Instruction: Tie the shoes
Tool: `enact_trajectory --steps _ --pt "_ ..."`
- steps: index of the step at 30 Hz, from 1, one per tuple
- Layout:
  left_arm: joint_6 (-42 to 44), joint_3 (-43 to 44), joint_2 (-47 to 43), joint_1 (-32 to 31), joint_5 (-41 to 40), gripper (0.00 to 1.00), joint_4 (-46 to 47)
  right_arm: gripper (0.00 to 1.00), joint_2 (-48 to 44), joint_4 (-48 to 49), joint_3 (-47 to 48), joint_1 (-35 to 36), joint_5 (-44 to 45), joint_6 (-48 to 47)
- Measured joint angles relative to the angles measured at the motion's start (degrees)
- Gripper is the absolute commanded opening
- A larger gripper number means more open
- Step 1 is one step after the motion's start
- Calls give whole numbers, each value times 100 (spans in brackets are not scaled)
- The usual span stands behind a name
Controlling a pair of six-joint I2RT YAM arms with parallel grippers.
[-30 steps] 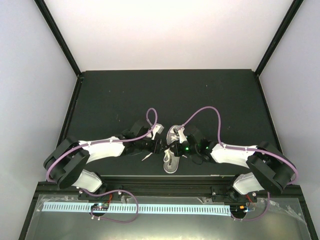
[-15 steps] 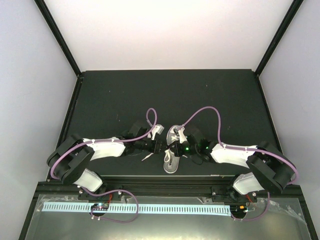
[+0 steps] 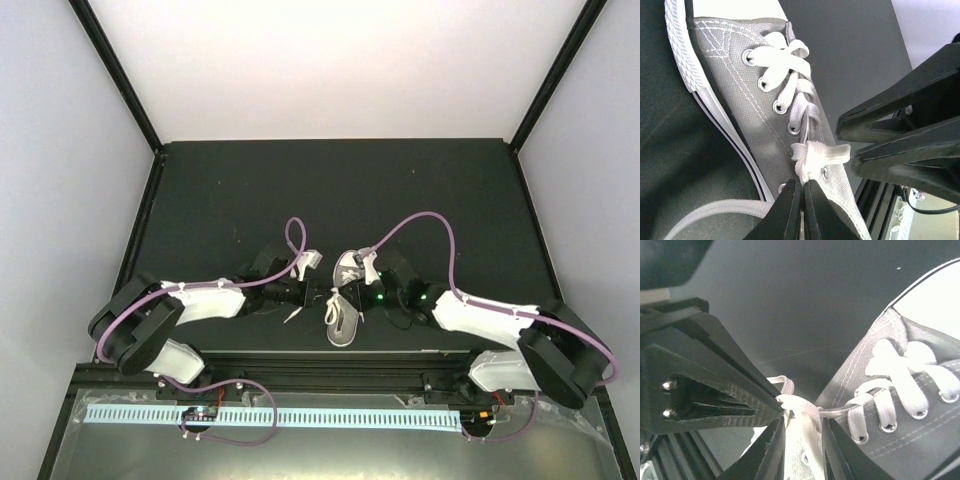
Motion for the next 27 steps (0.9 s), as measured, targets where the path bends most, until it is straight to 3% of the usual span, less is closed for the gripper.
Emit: enact_trajectory --steps 4,7,15,27 --pt "-70 -48 -33 0 -11 2 37 44 -439 -380 2 0 151 -11" --pt "-131 -72 -44 0 -17 1 83 49 -774 -664 2 94 354 13" --pt "-358 -227 -144 0 -15 1 240 49 -925 -1316 122 931 925 378" --pt "-529 -256 -225 0 -15 1 328 43 -57 -1445 632 1491 1191 658"
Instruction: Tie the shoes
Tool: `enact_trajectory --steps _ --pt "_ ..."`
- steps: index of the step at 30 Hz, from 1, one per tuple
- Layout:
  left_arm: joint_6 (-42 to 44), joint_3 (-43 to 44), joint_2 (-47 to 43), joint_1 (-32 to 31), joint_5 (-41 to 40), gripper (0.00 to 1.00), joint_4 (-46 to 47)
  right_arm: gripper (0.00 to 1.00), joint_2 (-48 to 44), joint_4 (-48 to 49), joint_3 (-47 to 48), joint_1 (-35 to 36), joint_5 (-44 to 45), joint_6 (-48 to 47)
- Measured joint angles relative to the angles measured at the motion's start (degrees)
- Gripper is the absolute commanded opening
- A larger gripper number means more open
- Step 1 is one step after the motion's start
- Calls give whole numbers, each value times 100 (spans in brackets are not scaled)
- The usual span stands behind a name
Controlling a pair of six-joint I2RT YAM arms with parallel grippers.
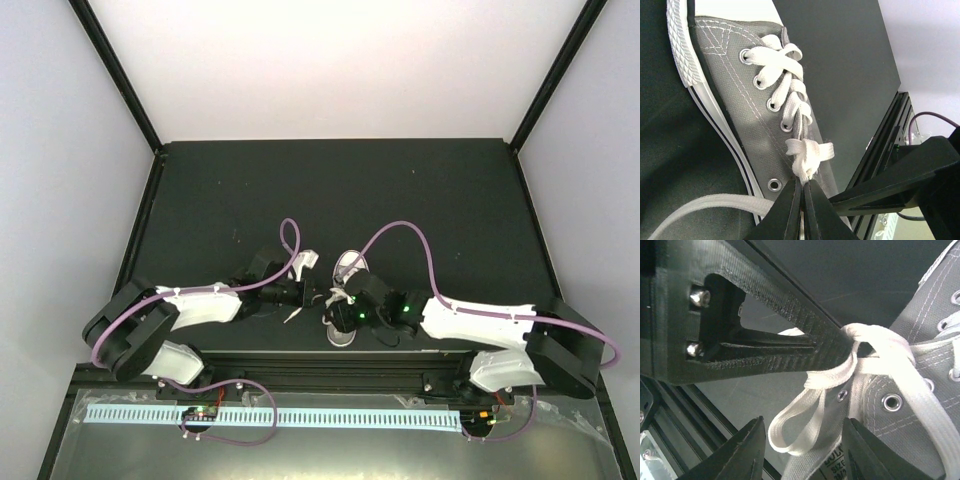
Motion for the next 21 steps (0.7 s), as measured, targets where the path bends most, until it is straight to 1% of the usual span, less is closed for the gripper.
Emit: enact_trajectory --steps 5,8,9,13,14,15,18,21 --pt "-20 0 -11 0 0 2 7 40 243 -50 120 52 140 55" --pt "-35 0 -11 0 0 2 9 35 321 -52 162 83 205 70" --pt "-37 0 -11 0 0 2 9 31 339 -48 166 90 216 74" --pt "-39 0 -11 0 0 2 9 8 450 -44 197 90 278 125" --pt "-39 0 -11 0 0 2 9 4 470 -44 201 90 293 157" --pt "-37 0 -11 0 -2 2 9 2 476 -48 201 92 317 175" --pt "-28 0 -35 0 -39 2 -20 2 367 -116 199 101 422 210" --pt "4 0 -76 7 -85 2 -46 2 20 -297 199 90 621 221"
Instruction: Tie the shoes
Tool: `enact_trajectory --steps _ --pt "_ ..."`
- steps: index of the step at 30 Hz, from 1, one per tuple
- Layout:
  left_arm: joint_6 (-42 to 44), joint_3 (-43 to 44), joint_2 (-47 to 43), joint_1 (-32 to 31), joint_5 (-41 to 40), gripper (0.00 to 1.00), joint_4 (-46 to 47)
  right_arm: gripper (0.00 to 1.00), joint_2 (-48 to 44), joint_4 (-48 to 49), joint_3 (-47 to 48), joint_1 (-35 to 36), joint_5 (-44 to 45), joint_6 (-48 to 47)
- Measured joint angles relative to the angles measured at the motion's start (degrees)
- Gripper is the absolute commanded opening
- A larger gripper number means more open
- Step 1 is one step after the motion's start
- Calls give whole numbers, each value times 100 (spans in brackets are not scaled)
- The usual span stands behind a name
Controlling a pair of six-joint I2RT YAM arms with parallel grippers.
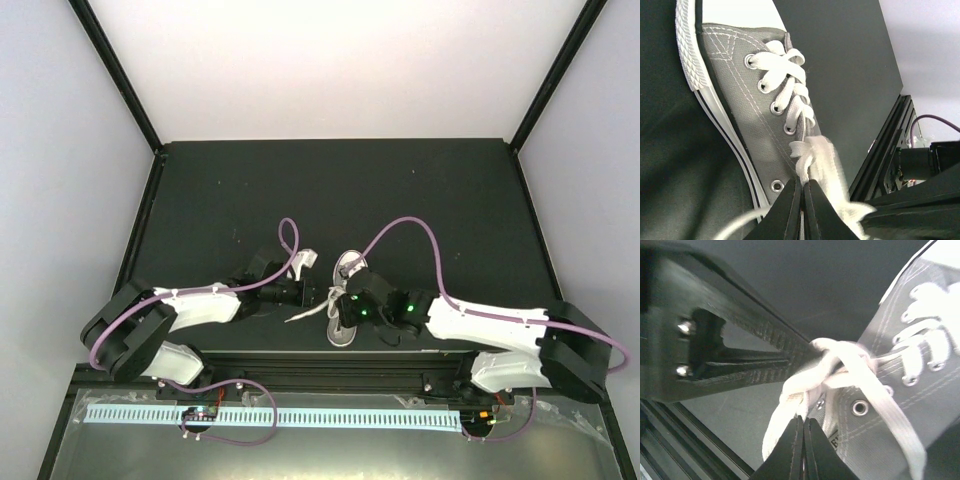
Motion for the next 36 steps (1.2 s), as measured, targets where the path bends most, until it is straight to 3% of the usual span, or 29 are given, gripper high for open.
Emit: enact_trajectory --steps 5,23,36 --pt "11 0 -9 46 -55 2 -20 2 -555 -328 -20 -184 262 -79" --pt "122 0 221 341 -393 2 -210 2 -872 -785 -498 -501 297 -195" --pt "369 201 678 614 -503 2 -378 2 -1202 -855 -909 -501 -151 -223"
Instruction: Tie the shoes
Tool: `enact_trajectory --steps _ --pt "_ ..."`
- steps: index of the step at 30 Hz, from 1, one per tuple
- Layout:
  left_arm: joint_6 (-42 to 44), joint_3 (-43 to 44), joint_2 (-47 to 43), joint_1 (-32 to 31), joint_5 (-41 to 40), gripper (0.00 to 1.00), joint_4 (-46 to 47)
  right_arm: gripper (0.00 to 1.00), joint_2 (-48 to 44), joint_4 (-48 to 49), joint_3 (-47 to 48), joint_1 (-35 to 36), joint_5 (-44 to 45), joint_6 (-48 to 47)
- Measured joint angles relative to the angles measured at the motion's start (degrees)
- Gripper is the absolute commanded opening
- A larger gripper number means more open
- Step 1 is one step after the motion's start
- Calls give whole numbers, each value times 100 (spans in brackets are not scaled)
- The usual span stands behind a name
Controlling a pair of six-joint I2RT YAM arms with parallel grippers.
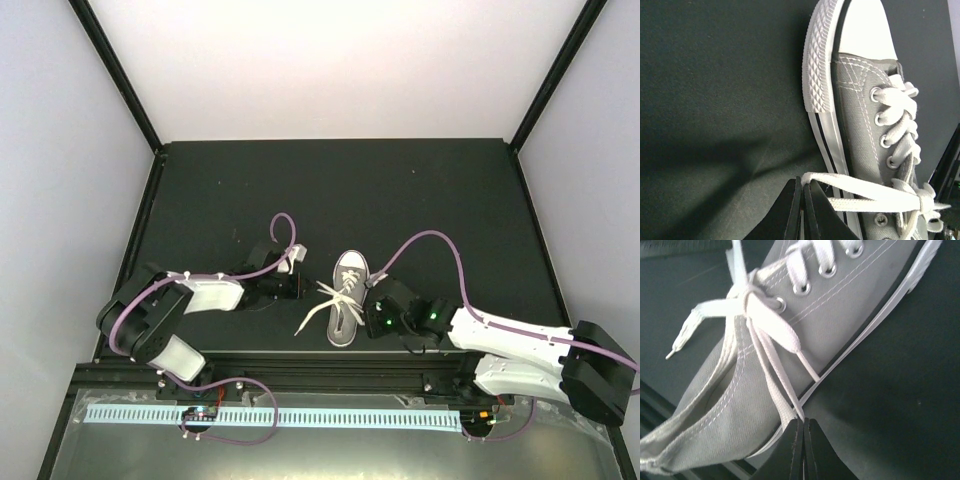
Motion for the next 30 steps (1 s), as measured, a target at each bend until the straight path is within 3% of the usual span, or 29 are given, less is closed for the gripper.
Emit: enact_trajectory --steps 11,12,13,17,20,24,26,30 --pt "229 151 282 55 153 2 4 2 -46 485 -452 -28 -881 -181" --pt "264 151 284 55 188 2 28 8 -50 518 -479 -28 -911 -181" --pt "304 151 284 55 243 2 68 20 -57 531 -492 -33 -938 -175" --pt "553 149 284 46 444 2 120 37 -326 374 -496 -120 -1036 -122" --pt "719 144 282 -13 560 2 125 63 -732 291 -498 -538 -1119 -162" --pt "861 118 271 -90 625 2 127 77 -1178 323 -505 -1154 -1340 -205" --pt "894 101 267 -98 634 1 125 77 -1241 450 -538 -1331 -1486 -216" --pt "901 101 267 -103 636 1 146 66 -1049 881 -750 -1462 -1775 -175"
